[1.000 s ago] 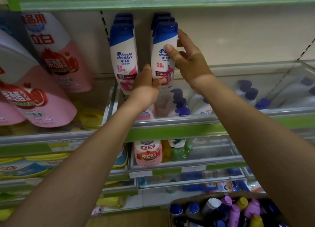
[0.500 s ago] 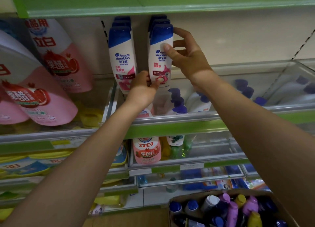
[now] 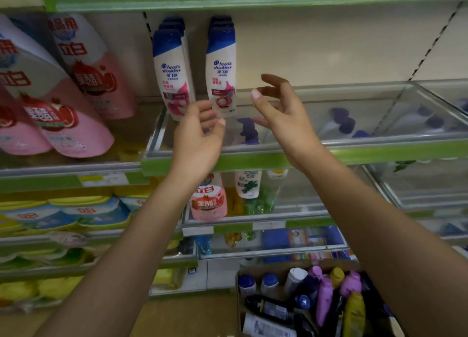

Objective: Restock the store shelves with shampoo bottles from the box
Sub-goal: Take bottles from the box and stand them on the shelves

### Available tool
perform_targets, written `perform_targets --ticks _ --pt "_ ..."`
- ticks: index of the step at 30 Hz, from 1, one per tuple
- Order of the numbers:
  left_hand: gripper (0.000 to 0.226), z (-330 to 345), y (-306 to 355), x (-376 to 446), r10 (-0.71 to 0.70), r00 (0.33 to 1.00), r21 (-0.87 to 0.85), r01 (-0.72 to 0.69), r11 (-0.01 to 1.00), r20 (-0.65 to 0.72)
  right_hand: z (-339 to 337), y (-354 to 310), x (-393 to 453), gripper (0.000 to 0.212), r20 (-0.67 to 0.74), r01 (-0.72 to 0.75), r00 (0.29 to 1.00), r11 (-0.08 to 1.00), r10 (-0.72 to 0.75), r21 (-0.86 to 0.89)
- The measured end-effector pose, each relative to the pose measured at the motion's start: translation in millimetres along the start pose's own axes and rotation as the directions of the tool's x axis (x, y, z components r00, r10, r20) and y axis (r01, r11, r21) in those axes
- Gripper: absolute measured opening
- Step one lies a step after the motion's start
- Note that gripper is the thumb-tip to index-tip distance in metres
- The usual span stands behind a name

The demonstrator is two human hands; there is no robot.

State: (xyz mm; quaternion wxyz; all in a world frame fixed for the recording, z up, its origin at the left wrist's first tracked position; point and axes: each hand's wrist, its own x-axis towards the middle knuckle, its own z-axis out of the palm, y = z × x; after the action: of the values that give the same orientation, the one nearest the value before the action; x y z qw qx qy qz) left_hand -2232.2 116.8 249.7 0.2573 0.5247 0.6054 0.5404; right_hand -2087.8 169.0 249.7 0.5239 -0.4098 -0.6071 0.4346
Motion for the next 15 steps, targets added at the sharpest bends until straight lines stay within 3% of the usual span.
perform_targets --ticks 7,15 --pt "0.026 11 8 -92 -0.039 0.999 -0.059 0.038 0.998 -0.014 -36 3 -82 0.038 0.064 -0.054 0.997 0.997 0.051 0.052" --pt "0.026 29 -56 -203 -0.278 0.960 -0.009 0.279 0.960 0.018 -66 60 -181 0.031 0.140 -0.309 0.943 0.951 0.303 0.026"
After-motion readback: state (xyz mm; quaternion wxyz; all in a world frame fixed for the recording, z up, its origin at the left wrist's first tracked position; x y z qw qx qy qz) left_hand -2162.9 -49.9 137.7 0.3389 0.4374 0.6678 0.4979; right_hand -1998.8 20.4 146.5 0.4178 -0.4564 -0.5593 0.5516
